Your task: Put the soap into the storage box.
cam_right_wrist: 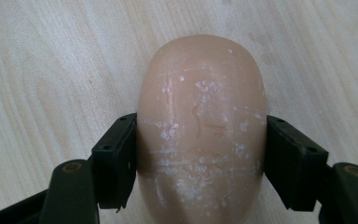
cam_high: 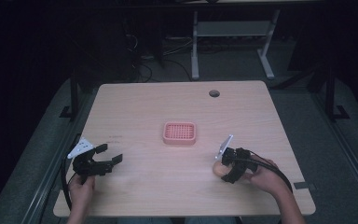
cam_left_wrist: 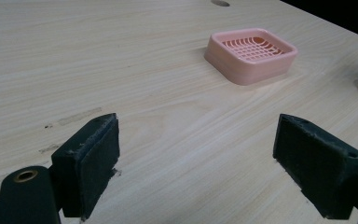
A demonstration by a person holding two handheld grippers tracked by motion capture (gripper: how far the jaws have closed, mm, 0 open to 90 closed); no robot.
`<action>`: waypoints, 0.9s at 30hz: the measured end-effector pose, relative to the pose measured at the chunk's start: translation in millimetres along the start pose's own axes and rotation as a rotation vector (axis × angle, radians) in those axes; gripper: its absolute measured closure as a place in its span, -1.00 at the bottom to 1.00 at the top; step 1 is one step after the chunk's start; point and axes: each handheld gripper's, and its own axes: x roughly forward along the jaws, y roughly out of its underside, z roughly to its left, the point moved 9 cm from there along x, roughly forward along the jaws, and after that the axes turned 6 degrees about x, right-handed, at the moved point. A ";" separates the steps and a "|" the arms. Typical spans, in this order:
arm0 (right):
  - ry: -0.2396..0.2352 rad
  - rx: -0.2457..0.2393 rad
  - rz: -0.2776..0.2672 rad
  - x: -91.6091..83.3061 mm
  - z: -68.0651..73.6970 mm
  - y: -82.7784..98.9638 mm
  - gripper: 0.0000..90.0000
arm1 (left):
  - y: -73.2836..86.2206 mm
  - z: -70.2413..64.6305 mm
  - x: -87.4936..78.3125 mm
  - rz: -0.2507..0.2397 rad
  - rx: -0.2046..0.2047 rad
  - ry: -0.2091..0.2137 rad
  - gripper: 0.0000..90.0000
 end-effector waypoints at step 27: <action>-0.015 -0.041 -0.061 -18.5 -5.3 -31.5 -0.29 | 0.6 2.7 -0.8 -0.002 -0.012 -0.004 -0.68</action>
